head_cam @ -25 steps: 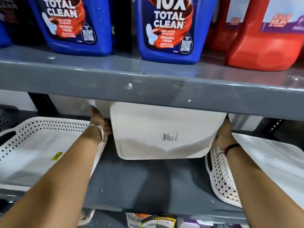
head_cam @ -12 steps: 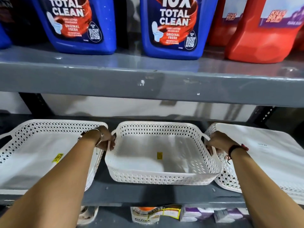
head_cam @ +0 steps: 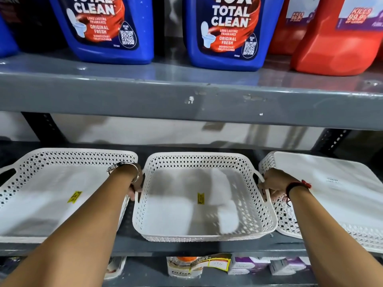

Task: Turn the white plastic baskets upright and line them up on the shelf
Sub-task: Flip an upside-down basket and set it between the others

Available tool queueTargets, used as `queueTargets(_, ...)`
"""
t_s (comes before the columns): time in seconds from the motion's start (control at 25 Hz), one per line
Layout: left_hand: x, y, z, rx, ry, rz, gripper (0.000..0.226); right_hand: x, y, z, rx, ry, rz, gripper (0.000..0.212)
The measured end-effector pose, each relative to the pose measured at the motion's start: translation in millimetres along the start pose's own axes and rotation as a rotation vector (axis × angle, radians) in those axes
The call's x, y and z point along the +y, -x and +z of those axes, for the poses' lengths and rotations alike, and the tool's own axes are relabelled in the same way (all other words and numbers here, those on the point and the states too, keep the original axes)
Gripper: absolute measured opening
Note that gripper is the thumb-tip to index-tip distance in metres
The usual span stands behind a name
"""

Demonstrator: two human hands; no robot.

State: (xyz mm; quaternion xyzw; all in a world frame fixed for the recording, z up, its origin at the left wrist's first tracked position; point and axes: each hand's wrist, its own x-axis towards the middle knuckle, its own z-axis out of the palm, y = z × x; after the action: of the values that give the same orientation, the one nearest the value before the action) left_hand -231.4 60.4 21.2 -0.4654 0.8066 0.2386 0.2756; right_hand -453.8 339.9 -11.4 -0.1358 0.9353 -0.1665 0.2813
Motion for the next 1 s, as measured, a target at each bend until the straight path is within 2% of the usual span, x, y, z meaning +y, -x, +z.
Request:
queueTargets(0.08, 0, 0, -1, -0.003, -0.029, 0.003, 0.031, 0, 1, -1, -0.021, 0.015, 0.012, 0.032)
queueTargets(0.16, 0, 3, -3, -0.021, -0.065, 0.001, 0.024, 0, 2, -1, -0.023, 0.02, 0.022, 0.033)
queueTargets(0.24, 0, 9, -3, -0.007, -0.081, 0.015, 0.019, -1, 4, -1, -0.004, 0.023, 0.019, 0.025)
queueTargets(0.28, 1, 10, -4, 0.047, -0.07, 0.036, 0.017, -3, 7, -2, 0.039, 0.036, 0.009, 0.02)
queueTargets(0.4, 21, 9, -11, 0.262, -0.076, 0.109, 0.022, -6, 13, -10, 0.306, 0.043, -0.048, 0.032)
queueTargets(0.52, 61, 9, -12, 0.381, -0.09, 0.25, 0.021, 6, 15, -29, 0.527, 0.074, -0.049, 0.04)
queueTargets(0.6, 96, 14, 1, 0.409, -0.11, 0.375, 0.032, 31, 14, -44, 0.594, 0.091, -0.016, 0.047)
queueTargets(0.68, 131, 19, 21, 0.416, -0.031, 0.48, 0.04, 63, 9, -57, 0.63, 0.087, 0.011, 0.048)
queueTargets(0.84, 208, 32, 68, 0.399, 0.134, 0.562, 0.034, 137, -9, -87, 0.621, 0.05, 0.039, 0.05)
queueTargets(1.0, 284, 44, 116, 0.372, 0.182, 0.592, 0.042, 204, -29, -117, 0.618, -0.08, 0.078, 0.051)
